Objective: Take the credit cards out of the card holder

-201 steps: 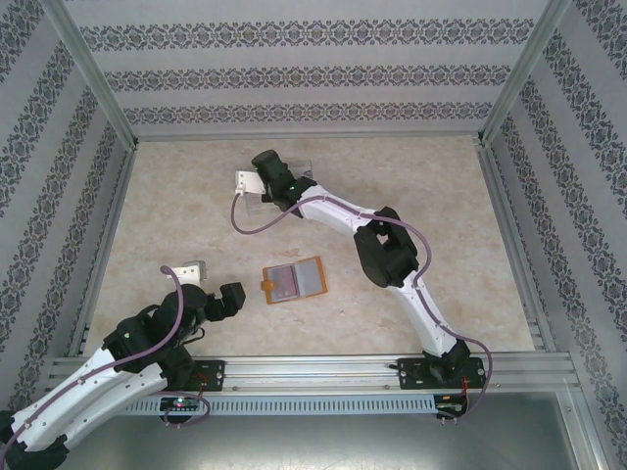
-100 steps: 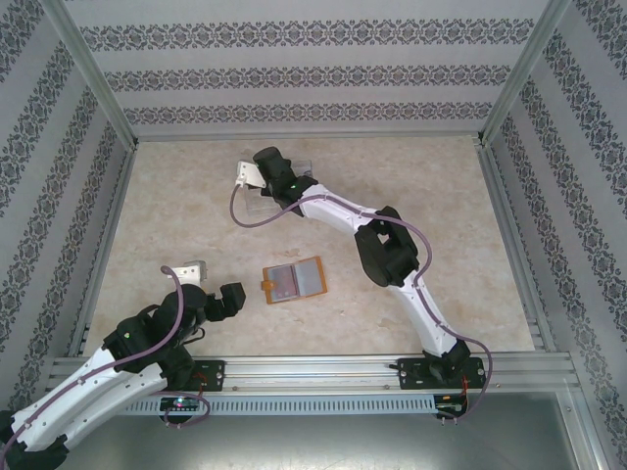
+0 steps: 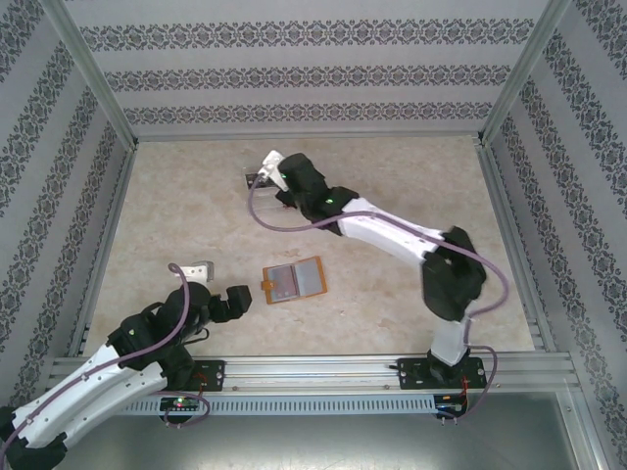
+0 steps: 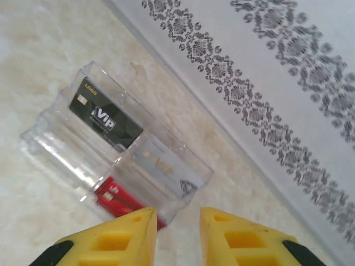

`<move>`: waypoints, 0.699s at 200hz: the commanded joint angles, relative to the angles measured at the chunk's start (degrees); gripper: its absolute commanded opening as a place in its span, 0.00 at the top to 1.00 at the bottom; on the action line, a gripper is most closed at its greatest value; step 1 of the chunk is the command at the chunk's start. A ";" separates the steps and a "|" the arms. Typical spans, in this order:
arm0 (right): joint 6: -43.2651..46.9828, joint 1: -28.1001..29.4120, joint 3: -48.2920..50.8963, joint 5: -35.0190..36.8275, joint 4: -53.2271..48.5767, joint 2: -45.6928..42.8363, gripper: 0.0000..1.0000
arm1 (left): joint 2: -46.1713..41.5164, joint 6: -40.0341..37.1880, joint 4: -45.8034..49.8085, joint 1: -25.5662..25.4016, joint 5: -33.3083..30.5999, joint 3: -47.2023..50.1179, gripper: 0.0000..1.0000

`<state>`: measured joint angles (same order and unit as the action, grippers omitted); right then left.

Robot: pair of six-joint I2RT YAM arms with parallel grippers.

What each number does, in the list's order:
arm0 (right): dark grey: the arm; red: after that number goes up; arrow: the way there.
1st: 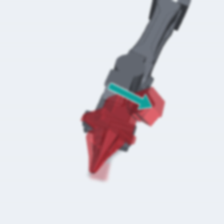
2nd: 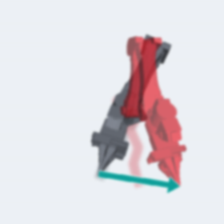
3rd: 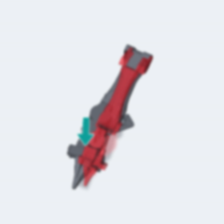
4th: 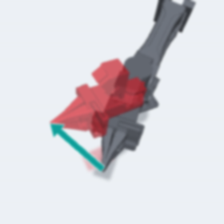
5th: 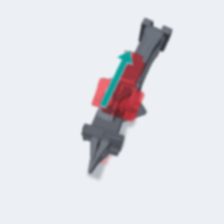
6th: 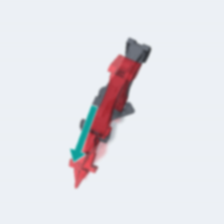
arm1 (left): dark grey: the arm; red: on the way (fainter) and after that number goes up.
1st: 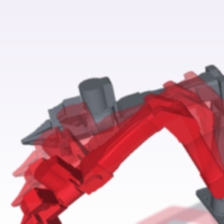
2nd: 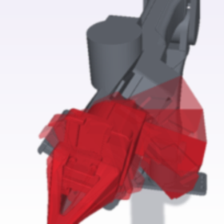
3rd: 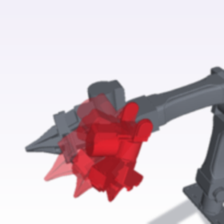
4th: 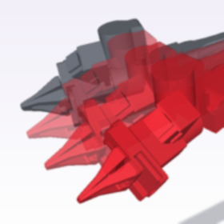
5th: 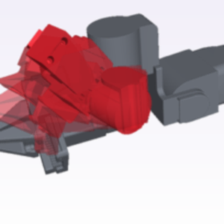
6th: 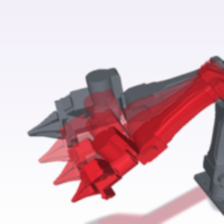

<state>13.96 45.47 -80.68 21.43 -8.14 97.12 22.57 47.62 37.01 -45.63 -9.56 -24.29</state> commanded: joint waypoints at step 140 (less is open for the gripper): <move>-39.64 -0.47 38.51 -31.03 6.82 -11.39 0.90 | 34.47 7.55 -30.70 -3.06 6.41 -0.92 0.30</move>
<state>-22.09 45.15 -42.13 -4.01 -5.93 82.28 55.53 53.21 10.37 -47.66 -1.69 -23.42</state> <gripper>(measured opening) 0.113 0.718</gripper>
